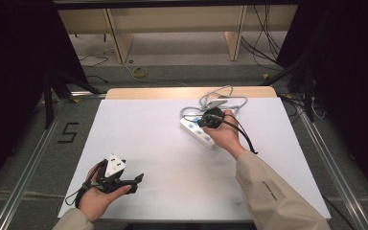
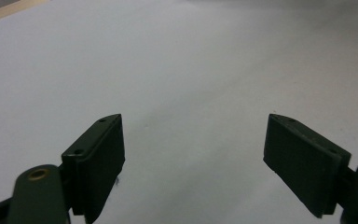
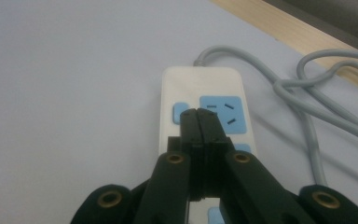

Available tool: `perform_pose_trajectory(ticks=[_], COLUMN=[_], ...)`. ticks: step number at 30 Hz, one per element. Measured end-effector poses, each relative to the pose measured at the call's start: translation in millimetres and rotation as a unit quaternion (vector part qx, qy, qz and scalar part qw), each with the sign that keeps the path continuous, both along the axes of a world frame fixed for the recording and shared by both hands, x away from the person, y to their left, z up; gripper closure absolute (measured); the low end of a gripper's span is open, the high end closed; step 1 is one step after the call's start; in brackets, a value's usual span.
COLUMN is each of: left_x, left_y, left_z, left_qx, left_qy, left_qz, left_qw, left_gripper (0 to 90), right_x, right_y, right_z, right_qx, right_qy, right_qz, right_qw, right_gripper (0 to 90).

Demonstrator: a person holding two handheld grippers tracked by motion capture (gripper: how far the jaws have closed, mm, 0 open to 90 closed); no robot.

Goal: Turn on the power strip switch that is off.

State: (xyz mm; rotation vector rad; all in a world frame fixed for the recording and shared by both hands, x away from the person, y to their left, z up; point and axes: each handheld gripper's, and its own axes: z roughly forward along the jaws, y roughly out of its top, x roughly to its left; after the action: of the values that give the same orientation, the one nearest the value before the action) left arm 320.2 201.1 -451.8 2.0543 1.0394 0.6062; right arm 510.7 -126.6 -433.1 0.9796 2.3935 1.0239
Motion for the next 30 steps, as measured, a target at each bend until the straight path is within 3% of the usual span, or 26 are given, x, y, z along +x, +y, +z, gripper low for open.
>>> perform_pose_trajectory(ticks=[17, 30], left_x=[2.3, 0.7], left_y=[-2.5, -3.1], left_z=[-0.8, 0.4], left_qx=[0.004, 0.003], left_qy=[0.004, 0.001], left_qz=[-0.008, -0.009], left_qw=[1.0000, 1.0000], left_gripper=[20.6, 20.7], right_x=[10.8, 13.1], right_y=[4.5, 9.7], right_z=[1.9, 5.0], right_qx=[-0.010, 0.000], right_qy=[0.012, 0.010], right_qz=[-0.004, -0.011], right_qw=[0.9999, 0.9999], right_gripper=[90.0, 90.0])
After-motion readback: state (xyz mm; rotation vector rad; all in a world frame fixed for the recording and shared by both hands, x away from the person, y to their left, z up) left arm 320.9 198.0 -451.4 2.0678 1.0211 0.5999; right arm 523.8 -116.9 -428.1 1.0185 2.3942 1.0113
